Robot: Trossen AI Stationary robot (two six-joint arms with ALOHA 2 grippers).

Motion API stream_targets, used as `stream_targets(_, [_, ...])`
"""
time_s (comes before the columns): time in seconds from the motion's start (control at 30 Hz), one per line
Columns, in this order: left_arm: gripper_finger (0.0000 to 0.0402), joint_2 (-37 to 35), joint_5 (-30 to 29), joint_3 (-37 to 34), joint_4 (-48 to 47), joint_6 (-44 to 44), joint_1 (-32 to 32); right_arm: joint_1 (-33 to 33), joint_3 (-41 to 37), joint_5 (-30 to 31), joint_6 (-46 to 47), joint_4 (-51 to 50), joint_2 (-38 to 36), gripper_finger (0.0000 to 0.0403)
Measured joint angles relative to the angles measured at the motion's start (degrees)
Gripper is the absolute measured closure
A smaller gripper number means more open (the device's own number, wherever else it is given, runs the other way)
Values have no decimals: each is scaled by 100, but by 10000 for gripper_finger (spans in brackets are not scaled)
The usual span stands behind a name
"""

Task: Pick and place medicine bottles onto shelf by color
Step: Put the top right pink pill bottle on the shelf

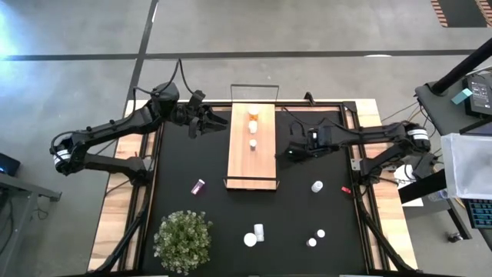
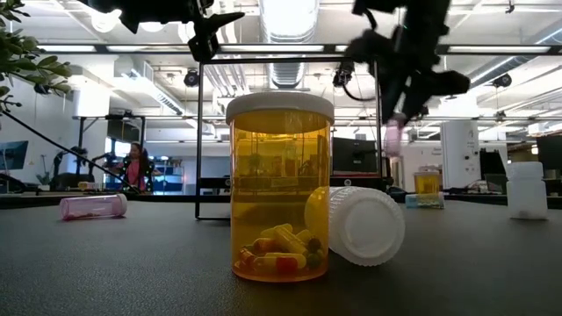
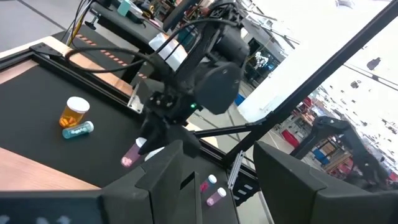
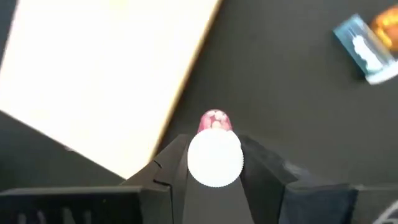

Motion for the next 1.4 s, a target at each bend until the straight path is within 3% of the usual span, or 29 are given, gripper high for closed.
stream_targets(0.33, [221,-38,71,0,-11,0,-1,0,1603,-2,-1005,-673,1326,288])
stream_targets(0.8, [221,-444,186,0,-22,0,-2,-144,2986,-187,-1340,-676,2404,287])
stream_targets(1.4, [221,-763,205,-9,-216,0,-2,-199,3873,-500,-1380,-763,3302,279])
